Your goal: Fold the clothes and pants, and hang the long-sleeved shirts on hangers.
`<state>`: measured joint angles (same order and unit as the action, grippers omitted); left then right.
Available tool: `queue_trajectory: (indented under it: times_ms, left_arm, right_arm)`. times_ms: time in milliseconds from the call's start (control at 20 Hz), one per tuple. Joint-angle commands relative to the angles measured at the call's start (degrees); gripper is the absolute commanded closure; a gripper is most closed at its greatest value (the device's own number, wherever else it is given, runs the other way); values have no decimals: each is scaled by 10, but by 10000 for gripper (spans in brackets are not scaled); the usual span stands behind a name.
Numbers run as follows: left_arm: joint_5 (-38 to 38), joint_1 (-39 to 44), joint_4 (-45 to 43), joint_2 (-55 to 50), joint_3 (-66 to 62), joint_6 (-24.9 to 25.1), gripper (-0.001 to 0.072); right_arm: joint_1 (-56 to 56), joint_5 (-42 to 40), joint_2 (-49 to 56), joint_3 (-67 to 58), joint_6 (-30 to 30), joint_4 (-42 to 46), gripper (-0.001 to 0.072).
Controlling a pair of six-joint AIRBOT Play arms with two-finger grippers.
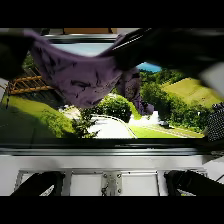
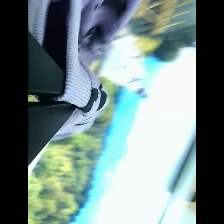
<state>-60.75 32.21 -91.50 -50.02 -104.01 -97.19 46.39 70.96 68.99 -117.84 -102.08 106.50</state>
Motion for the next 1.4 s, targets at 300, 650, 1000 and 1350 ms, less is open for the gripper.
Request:
queue_trajectory:
  times_ms: [300, 650, 1000, 1350]
  left_arm:
    - [62, 112, -152, -113, -95, -57, 692]
    - [-68, -85, 137, -142, 105, -9, 691]
    - [-82, 13, 137, -73, 483, -8, 691]
    - [-47, 57, 181, -71, 547, -7, 691]
  right_arm:
    - [-85, -4, -94, -1, -84, 19, 688]
    - [-202, 231, 2, 112, -4, 5, 688]
    - [-151, 210, -54, 410, -72, -167, 687]
    - [-148, 165, -56, 460, -84, -219, 686]
